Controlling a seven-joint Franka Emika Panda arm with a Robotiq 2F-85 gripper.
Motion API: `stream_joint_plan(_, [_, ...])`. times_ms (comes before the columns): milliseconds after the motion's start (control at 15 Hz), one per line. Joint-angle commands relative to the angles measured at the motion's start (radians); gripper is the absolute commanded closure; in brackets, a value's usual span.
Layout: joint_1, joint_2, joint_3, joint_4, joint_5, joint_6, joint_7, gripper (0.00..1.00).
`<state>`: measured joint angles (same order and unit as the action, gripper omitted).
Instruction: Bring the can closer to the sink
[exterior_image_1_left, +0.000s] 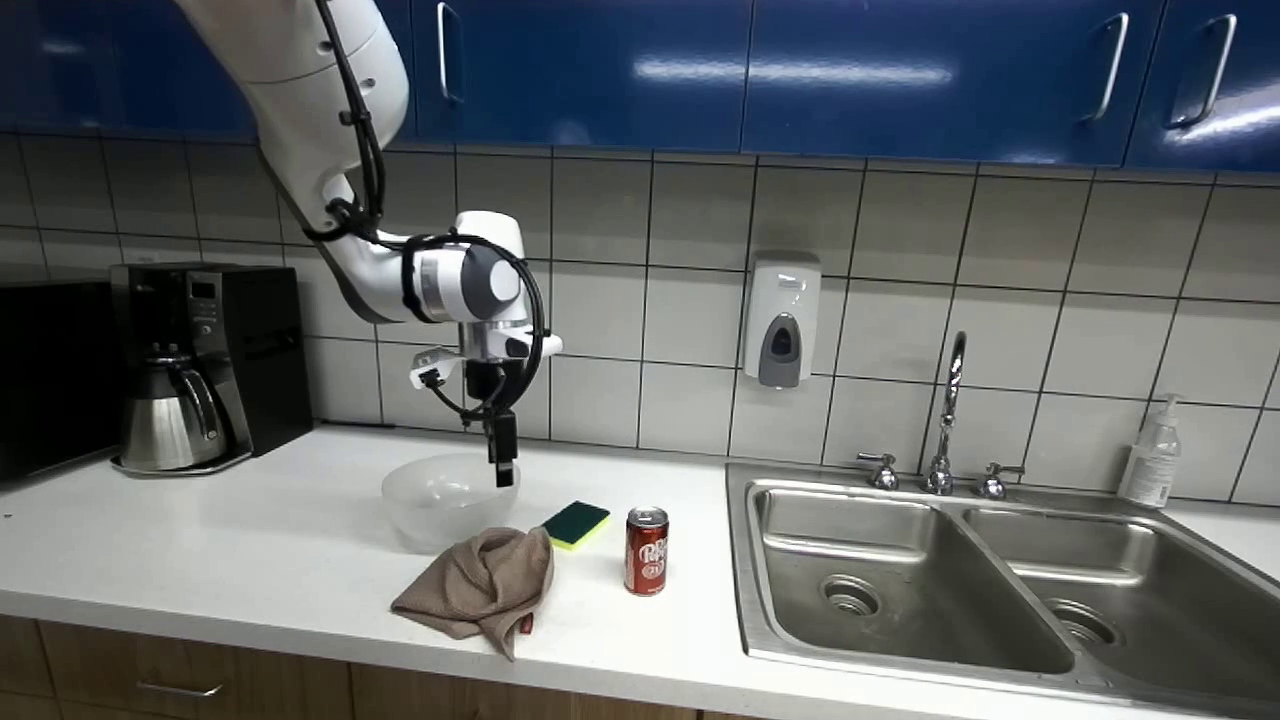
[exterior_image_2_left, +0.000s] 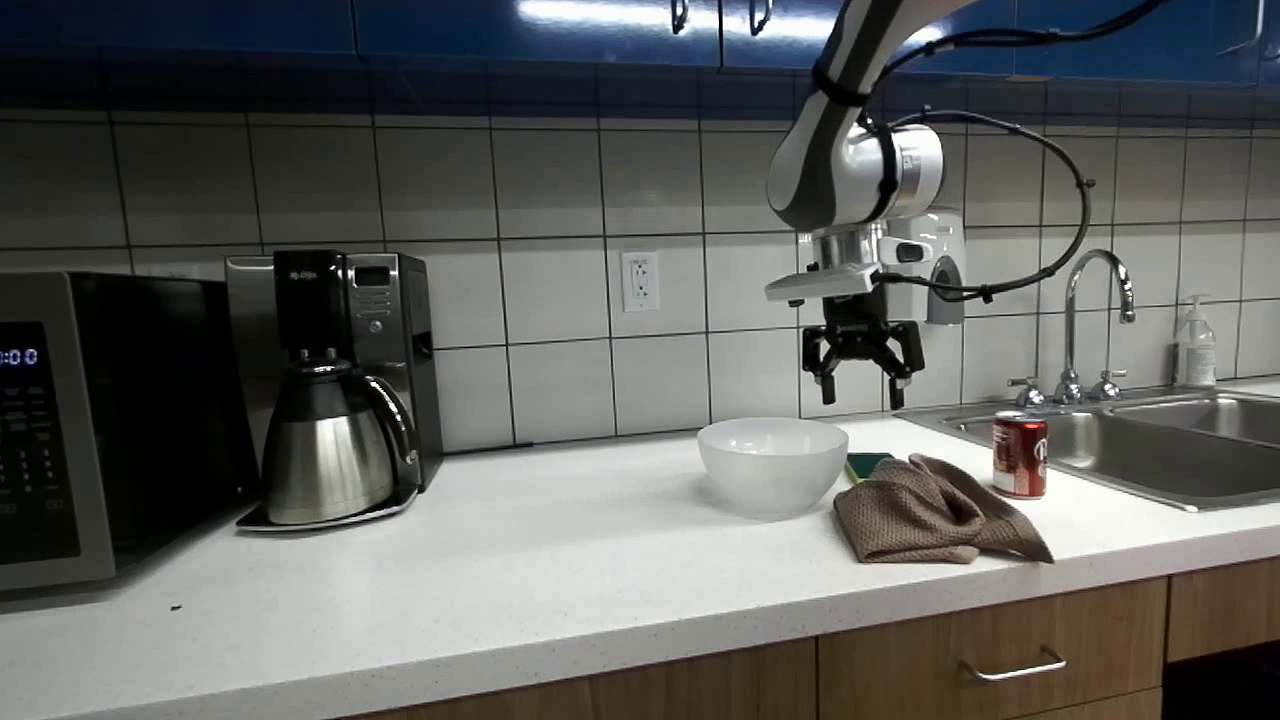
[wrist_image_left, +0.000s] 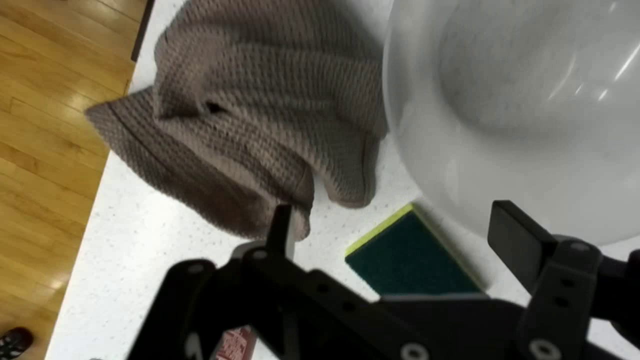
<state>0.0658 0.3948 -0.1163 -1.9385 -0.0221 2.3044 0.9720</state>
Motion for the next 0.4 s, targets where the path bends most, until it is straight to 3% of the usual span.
stream_joint_plan(0, [-0.035, -0.088, 0.060, -0.030, 0.103, -0.115, -0.173, 0.00])
stream_joint_plan(200, [-0.014, -0.112, 0.042, -0.029, 0.082, -0.184, -0.186, 0.00])
stream_joint_plan(333, [-0.006, -0.074, 0.040, -0.002, 0.082, -0.147, -0.153, 0.00])
